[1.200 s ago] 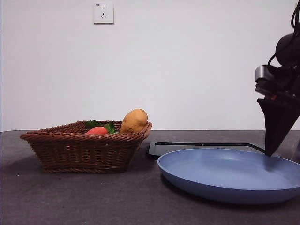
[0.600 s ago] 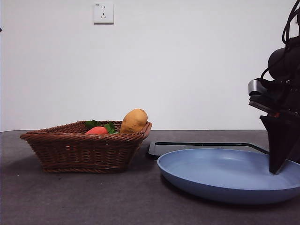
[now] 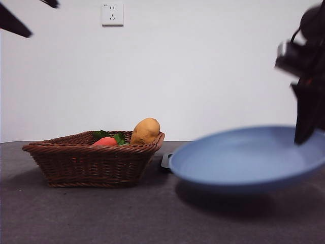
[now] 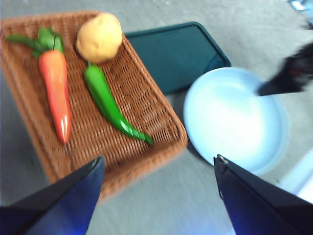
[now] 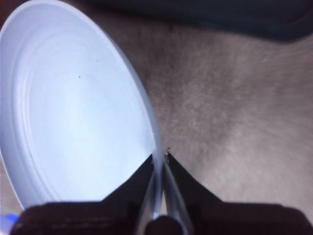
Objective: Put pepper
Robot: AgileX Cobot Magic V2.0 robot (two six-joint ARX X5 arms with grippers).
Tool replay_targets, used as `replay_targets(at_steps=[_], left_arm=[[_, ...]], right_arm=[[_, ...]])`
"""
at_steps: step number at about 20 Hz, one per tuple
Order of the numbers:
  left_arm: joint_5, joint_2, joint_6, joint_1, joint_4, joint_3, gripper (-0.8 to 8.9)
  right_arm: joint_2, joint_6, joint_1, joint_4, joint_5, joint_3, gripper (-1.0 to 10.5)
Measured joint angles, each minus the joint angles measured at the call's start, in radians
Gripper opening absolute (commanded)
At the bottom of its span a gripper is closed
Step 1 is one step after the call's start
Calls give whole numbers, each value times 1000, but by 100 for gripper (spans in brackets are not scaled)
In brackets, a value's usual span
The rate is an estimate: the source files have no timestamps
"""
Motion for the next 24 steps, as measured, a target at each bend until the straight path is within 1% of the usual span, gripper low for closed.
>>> replay_targets(at_steps=[4,7,9,12,15,17,24], left_arm=[[-155,234,-25,-104,57,100,389],[-279,435,-31,-148,70,190,389],[-325,558,-32,-165,75,257,389],[-347,708,-32,-175,94,348,389],[-368,815,-32,-176,136,404,389],[-392,864,-32,-176,146,425,389],[-401,966,-32,-176,195,433,389]], right_arm=[[-202,33,-11,-40,0,0,5],[-330,65,-22,-57,0,0,5],[-399,80,-26,-66,0,0,5],[-459,96,-26,-82,0,0,5],[-488,103,-26,-93,0,0,5],[-494,104,-26,-96,0,0,5],[-494,104,-26,-97,0,0,5]])
